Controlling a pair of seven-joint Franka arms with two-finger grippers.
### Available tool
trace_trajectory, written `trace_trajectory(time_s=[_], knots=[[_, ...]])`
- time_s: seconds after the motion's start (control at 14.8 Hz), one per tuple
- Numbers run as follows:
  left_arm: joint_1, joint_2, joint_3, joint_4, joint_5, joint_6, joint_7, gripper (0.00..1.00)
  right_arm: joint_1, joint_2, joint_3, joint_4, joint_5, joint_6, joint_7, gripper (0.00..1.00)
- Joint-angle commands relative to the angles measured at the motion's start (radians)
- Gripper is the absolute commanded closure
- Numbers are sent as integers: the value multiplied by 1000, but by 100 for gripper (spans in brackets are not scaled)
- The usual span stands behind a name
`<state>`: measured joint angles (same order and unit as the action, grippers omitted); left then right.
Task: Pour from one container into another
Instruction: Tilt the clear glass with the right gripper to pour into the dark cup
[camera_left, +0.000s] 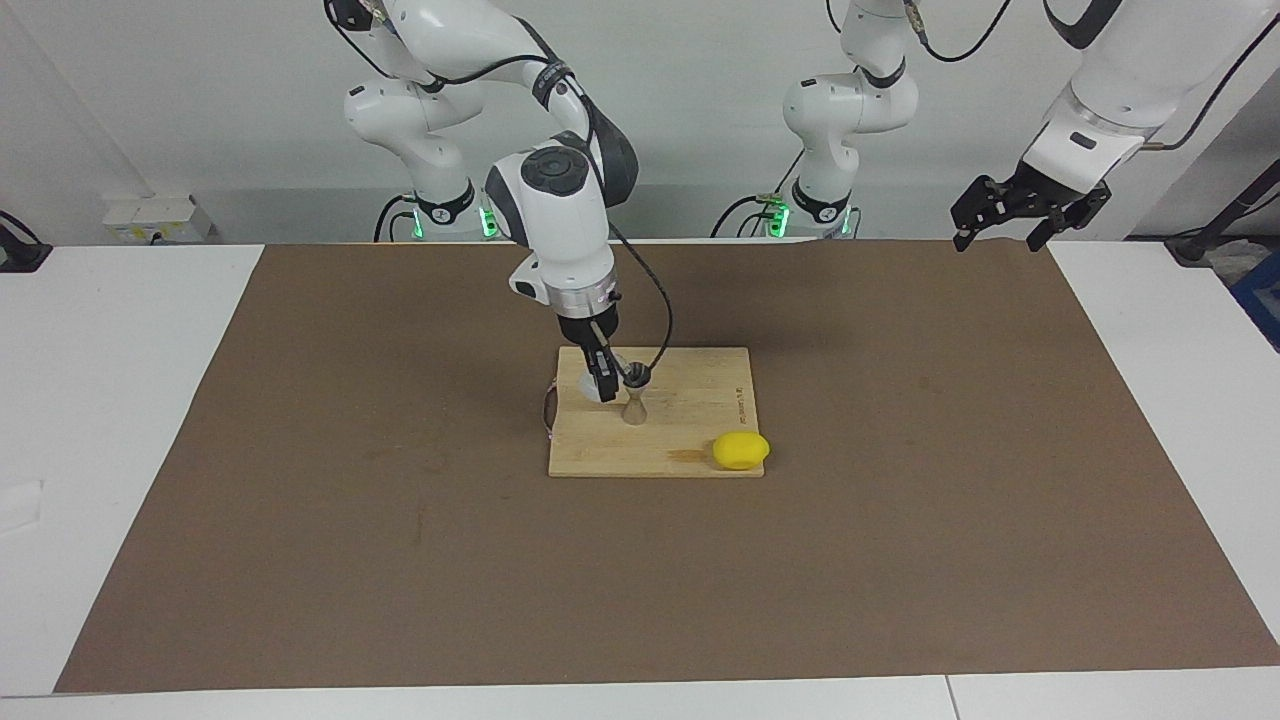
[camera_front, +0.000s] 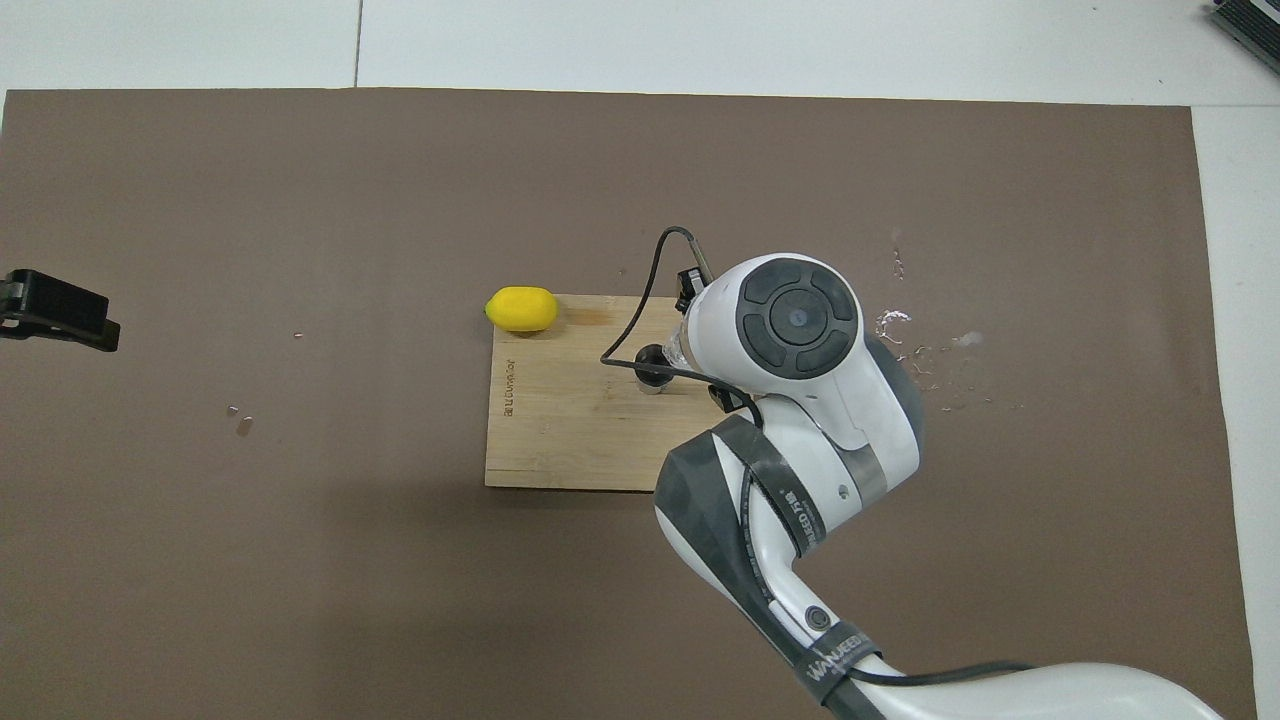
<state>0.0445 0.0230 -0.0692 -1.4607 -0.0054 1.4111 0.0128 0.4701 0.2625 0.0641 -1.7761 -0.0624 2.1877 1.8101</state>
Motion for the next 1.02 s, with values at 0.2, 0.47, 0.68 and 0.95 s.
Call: trace_trajectory(time_s=[0.2, 0.47, 0.68, 0.95], knots=[[5, -26, 0, -33, 16, 25, -7, 0, 28, -11, -4, -8, -120, 0, 40, 71], [-5, -28, 0, -36, 16, 25, -10, 0, 42, -14, -4, -11, -174, -3, 41, 72], [-20, -28, -12, -36, 16, 26, -23, 0, 48, -25, -1, -29, -218, -2, 41, 72], [-78, -28, -14, -36, 16, 26, -99, 0, 48, -25, -1, -29, -231, -2, 41, 72]])
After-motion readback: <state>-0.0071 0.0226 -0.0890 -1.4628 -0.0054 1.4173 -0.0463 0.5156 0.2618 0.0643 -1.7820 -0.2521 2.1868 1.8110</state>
